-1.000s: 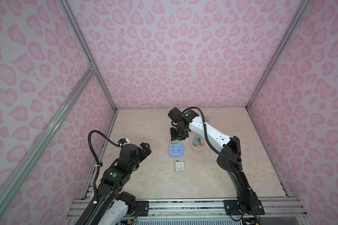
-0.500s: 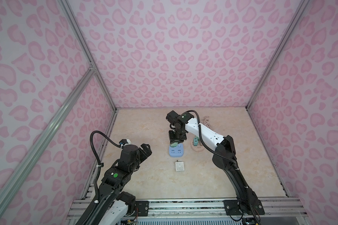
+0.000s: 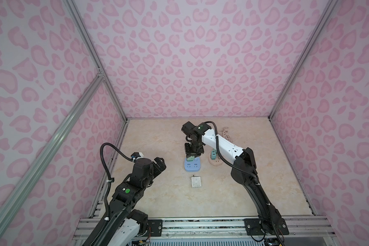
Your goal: Insert the plug
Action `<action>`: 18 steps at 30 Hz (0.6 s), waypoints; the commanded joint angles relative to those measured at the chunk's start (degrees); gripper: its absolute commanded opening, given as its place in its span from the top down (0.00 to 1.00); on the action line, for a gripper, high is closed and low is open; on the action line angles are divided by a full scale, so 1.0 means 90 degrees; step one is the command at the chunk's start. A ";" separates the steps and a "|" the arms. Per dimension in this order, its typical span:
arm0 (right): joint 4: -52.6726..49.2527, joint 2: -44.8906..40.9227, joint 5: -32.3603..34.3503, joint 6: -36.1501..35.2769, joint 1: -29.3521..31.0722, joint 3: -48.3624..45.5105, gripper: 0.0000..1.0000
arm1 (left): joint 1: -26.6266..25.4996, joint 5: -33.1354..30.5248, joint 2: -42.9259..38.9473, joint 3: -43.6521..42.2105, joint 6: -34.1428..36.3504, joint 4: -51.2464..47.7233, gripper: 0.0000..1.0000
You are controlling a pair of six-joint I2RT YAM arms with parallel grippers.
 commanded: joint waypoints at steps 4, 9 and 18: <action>-0.0092 0.0168 0.0008 0.0016 0.0019 0.0085 1.00 | 0.0004 -0.0153 -0.0010 -0.0051 0.0106 0.0100 0.02; -0.0099 0.0230 0.0030 0.0043 0.0030 0.0076 1.00 | 0.0005 -0.0282 -0.0133 -0.0031 0.0161 -0.0017 0.02; -0.0128 0.0357 0.0148 0.0091 0.0039 0.0147 1.00 | 0.0005 -0.0328 -0.0163 -0.0055 0.0191 -0.0073 0.01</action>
